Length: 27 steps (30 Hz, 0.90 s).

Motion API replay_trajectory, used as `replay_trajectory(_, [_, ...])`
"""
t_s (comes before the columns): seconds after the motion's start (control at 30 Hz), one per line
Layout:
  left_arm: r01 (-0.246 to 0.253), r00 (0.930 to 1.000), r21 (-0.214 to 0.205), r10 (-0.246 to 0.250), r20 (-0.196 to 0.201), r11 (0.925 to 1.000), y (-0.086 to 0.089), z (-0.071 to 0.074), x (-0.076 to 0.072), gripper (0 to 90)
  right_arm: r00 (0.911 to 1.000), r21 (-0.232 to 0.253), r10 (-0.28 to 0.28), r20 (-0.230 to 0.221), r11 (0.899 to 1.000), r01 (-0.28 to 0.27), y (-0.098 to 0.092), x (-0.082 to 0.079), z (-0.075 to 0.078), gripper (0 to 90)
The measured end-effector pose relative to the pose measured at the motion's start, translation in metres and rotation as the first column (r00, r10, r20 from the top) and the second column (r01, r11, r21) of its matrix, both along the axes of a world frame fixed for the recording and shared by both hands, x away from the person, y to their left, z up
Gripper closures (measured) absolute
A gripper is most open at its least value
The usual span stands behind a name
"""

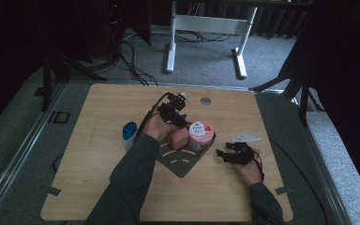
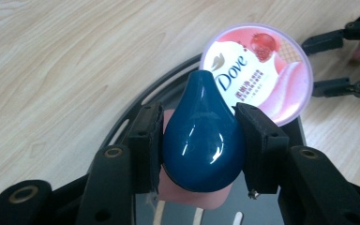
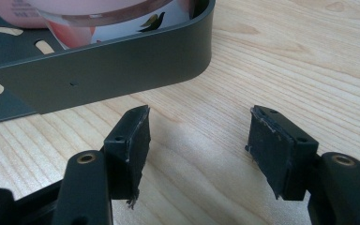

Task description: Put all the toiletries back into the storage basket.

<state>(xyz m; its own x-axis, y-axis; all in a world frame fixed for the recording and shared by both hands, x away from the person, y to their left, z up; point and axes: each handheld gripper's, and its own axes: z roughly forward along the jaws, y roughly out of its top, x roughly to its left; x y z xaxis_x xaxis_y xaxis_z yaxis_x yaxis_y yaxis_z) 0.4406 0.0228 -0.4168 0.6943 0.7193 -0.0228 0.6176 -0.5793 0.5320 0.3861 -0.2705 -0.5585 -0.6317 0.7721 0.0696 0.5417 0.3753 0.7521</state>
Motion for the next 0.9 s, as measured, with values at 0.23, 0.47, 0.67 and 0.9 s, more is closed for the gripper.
replay_trajectory(0.23, [-0.021, 0.9997, -0.012, 0.021, 0.012, 0.9997, 0.002, -0.001, 0.005, 54.4, 1.0, 0.001, -0.001, -0.001, 1.0, 0.001, 0.0, 0.0, 0.0, 38.6])
replay_trajectory(0.47, [-0.033, 0.9994, -0.03, 0.033, 0.013, 0.999, 0.003, -0.001, 0.01, 54.4, 1.0, -0.001, 0.0, 0.0, 1.0, 0.0, 0.0, 0.0, 0.0, 38.6])
replay_trajectory(0.67, [-0.046, 0.9986, -0.04, 0.047, 0.022, 0.9981, 0.003, -0.002, 0.013, 54.5, 1.0, 0.0, -0.001, -0.001, 1.0, 0.001, 0.0, 0.0, 0.0, 38.6])
replay_trajectory(0.9, [-0.065, 0.9968, -0.027, 0.066, 0.046, 0.9975, -0.001, -0.003, 0.014, 54.5, 1.0, 0.001, -0.001, -0.002, 1.0, 0.001, 0.0, 0.0, 0.0, 38.6])
